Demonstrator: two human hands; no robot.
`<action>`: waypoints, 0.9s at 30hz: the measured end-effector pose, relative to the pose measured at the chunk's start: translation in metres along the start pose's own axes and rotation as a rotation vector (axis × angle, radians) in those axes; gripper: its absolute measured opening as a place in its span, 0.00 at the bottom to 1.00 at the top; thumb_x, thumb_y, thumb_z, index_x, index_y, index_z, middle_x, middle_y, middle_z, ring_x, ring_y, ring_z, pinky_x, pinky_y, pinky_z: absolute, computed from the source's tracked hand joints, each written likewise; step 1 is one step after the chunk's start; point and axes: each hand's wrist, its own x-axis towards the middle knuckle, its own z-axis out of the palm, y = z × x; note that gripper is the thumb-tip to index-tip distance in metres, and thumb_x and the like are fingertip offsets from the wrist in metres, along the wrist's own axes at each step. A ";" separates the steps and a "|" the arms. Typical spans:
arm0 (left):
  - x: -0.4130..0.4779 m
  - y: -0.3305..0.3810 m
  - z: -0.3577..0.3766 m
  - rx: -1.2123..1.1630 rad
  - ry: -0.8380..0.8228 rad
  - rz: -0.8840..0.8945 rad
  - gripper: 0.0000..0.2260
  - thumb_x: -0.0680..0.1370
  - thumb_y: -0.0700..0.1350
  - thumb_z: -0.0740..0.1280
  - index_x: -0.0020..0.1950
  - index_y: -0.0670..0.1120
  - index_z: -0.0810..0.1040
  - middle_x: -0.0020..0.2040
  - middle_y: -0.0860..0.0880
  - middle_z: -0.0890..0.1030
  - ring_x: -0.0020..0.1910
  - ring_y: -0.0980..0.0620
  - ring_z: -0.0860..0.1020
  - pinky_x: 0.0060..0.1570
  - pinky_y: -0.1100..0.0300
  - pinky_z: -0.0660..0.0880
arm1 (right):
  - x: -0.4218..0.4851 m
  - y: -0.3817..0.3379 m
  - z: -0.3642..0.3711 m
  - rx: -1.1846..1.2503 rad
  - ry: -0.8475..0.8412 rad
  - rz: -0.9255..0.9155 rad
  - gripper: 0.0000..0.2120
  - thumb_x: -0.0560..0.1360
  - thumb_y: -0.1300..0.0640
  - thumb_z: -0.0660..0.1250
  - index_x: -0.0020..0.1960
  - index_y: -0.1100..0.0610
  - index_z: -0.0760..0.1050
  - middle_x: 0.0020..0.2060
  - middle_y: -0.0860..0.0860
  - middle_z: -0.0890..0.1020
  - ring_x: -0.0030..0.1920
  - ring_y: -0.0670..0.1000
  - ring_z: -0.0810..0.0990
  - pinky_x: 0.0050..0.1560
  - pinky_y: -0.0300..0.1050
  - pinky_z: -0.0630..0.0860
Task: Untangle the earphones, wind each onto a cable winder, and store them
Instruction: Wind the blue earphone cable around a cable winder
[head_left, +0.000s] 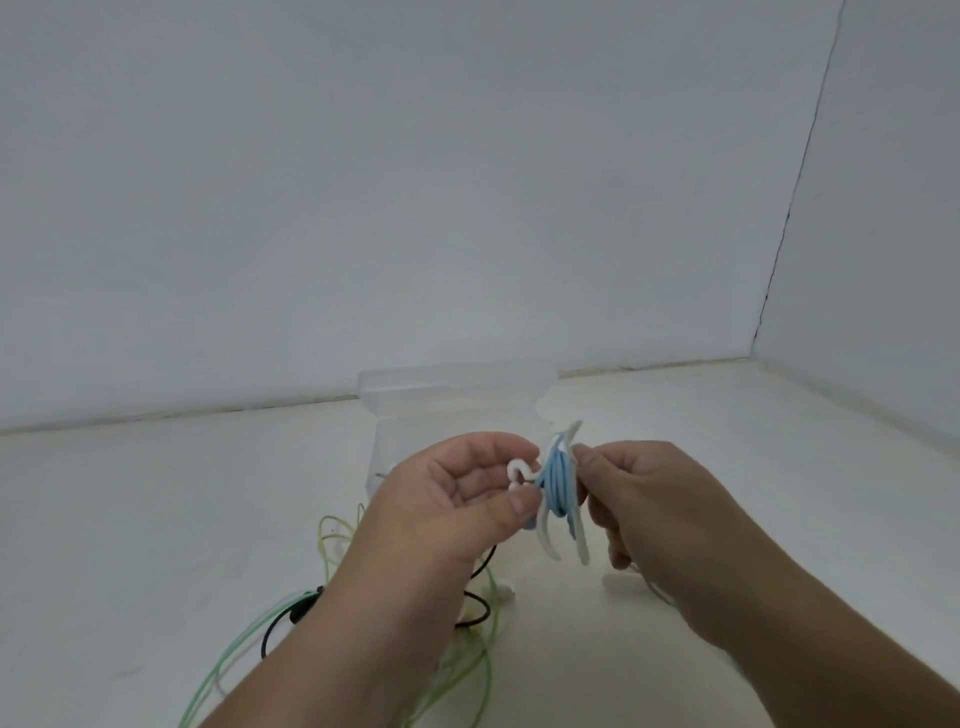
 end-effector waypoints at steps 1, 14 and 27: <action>0.001 0.000 0.000 -0.015 0.008 -0.006 0.10 0.65 0.38 0.73 0.44 0.48 0.86 0.46 0.38 0.85 0.42 0.46 0.83 0.42 0.62 0.79 | 0.000 -0.001 0.001 -0.011 0.013 -0.004 0.23 0.82 0.46 0.59 0.34 0.56 0.80 0.24 0.46 0.70 0.26 0.47 0.68 0.32 0.45 0.68; 0.003 -0.002 0.000 -0.047 0.176 -0.001 0.10 0.65 0.37 0.75 0.44 0.47 0.85 0.42 0.42 0.85 0.39 0.50 0.81 0.49 0.53 0.77 | -0.009 0.000 0.012 -0.129 -0.326 0.031 0.24 0.83 0.49 0.58 0.31 0.52 0.78 0.24 0.44 0.71 0.27 0.49 0.68 0.35 0.44 0.69; 0.010 0.000 -0.018 0.157 0.337 0.005 0.08 0.75 0.34 0.71 0.49 0.45 0.83 0.45 0.42 0.86 0.44 0.44 0.84 0.47 0.53 0.82 | -0.016 -0.011 0.003 -0.088 -0.329 -0.155 0.14 0.78 0.48 0.65 0.37 0.49 0.83 0.31 0.57 0.66 0.30 0.52 0.64 0.35 0.46 0.64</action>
